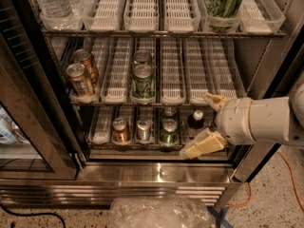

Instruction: Pick redbull can from bottom shelf of fridge

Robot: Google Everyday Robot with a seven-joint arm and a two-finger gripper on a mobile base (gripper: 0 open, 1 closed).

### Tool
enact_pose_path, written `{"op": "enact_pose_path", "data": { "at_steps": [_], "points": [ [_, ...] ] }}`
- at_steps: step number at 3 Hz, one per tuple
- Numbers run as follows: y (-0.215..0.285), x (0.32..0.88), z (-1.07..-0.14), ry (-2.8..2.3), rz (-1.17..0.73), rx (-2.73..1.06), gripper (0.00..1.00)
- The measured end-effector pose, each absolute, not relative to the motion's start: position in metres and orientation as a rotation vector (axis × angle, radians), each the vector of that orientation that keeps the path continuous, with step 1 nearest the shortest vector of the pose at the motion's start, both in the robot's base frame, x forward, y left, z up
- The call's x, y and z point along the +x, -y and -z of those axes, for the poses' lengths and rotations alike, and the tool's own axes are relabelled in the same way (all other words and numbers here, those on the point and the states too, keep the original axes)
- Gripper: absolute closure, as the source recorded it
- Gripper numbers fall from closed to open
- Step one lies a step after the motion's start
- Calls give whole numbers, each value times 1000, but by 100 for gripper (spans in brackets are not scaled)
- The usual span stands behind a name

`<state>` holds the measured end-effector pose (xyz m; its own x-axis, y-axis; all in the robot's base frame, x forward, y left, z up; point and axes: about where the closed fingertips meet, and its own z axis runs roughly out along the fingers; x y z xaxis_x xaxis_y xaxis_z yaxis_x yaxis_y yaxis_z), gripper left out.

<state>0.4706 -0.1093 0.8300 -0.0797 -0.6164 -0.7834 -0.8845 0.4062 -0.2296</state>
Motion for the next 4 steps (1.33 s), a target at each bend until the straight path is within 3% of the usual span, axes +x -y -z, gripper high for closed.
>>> {"op": "enact_pose_path", "data": {
  "at_steps": [2,3,4],
  "points": [
    [100,471,-787,-1755,-449,-1200,0],
    [112,483,-751,-1717,-489,-927,0],
    [150,499,-738,-1664,-407,-695,0]
  ]
}}
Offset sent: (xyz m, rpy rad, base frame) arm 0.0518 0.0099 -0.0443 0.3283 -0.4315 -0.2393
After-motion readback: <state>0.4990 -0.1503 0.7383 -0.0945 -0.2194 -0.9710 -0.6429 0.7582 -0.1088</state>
